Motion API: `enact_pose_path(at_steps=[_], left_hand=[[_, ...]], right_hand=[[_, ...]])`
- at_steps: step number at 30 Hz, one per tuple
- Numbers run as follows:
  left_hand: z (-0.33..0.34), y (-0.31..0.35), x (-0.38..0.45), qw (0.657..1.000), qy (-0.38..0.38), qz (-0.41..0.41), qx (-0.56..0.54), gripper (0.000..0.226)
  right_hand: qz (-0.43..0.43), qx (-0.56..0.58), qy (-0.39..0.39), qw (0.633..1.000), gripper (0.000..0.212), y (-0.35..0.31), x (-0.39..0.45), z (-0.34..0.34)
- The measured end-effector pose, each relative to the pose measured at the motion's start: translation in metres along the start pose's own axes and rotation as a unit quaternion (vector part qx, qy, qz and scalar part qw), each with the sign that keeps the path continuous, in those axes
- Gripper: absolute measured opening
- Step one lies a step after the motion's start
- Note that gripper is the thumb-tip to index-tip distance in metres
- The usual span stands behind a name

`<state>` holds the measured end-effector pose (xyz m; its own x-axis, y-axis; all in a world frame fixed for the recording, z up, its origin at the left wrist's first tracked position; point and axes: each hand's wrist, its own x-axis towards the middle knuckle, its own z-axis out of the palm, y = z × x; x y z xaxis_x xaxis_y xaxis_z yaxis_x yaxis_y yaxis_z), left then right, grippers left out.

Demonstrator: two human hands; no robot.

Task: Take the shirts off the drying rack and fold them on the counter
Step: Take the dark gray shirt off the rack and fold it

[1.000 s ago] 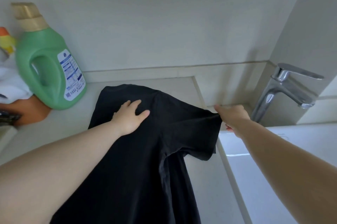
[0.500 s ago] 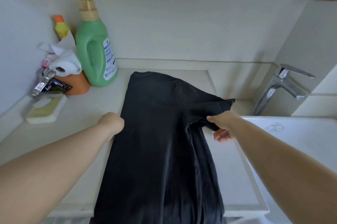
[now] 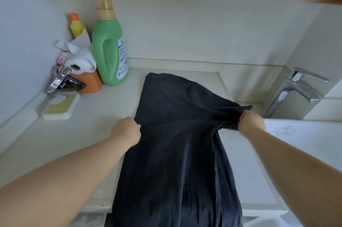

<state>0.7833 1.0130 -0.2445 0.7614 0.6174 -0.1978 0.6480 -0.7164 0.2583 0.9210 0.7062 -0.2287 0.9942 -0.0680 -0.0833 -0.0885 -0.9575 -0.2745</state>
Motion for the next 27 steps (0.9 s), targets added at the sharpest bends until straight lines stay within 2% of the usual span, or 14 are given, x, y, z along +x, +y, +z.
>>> enact_pose_path(at_steps=[1, 3, 5, 7, 9, 11, 14, 16, 19, 20, 22, 24, 26, 27], left_hand=[[-0.001, 0.000, -0.002, 1.000, 0.000, -0.011, -0.017, 0.043], [-0.006, 0.000, -0.011, 0.998, -0.019, -0.031, -0.044, 0.049], [-0.012, 0.002, -0.022, 0.995, -0.058, -0.041, -0.075, 0.042], [-0.012, -0.005, -0.022, 0.984, -0.092, -0.065, -0.139, 0.029], [-0.010, -0.011, -0.025, 0.959, -0.117, -0.116, -0.230, 0.020], [-0.010, -0.014, -0.031, 0.944, -0.129, -0.137, -0.271, 0.022], [-0.011, -0.017, -0.042, 0.953, -0.142, -0.115, -0.243, 0.027], [-0.007, -0.020, -0.042, 0.978, -0.115, -0.071, -0.159, 0.032], [-0.005, -0.022, -0.045, 0.994, -0.087, -0.029, -0.066, 0.032], [-0.004, -0.022, -0.045, 0.995, -0.077, -0.017, -0.055, 0.027], [-0.004, -0.022, -0.049, 0.996, -0.068, -0.018, -0.055, 0.015], [-0.002, -0.021, -0.051, 0.995, -0.053, -0.021, -0.081, 0.025], [-0.002, -0.025, -0.059, 0.993, -0.026, -0.017, -0.110, 0.036], [-0.002, -0.028, -0.063, 0.991, -0.029, -0.021, -0.129, 0.042]], right_hand=[[0.009, 0.000, 0.002, 1.000, 0.026, 0.000, 0.000, 0.003], [0.042, 0.045, 0.065, 0.996, 0.029, -0.005, -0.007, -0.001], [0.054, 0.112, 0.073, 0.990, 0.027, -0.013, -0.018, -0.010], [0.053, 0.194, -0.072, 0.977, 0.032, -0.028, -0.045, -0.018], [0.078, 0.222, -0.226, 0.945, 0.040, -0.041, -0.075, -0.012], [0.084, 0.165, -0.283, 0.941, 0.036, -0.047, -0.094, 0.000], [0.095, 0.167, -0.268, 0.944, 0.019, -0.042, -0.107, 0.008], [0.106, 0.261, -0.248, 0.927, 0.018, -0.038, -0.110, 0.006], [0.141, 0.424, -0.183, 0.876, 0.022, -0.028, -0.112, 0.003], [0.152, 0.424, -0.161, 0.878, 0.025, -0.024, -0.113, 0.005], [0.129, 0.303, -0.136, 0.934, 0.030, -0.018, -0.116, 0.017], [0.082, 0.177, -0.109, 0.975, 0.033, -0.014, -0.118, 0.030], [0.074, 0.166, -0.095, 0.979, 0.033, -0.017, -0.124, 0.030], [0.086, 0.209, -0.108, 0.968, 0.036, -0.017, -0.127, 0.027]])
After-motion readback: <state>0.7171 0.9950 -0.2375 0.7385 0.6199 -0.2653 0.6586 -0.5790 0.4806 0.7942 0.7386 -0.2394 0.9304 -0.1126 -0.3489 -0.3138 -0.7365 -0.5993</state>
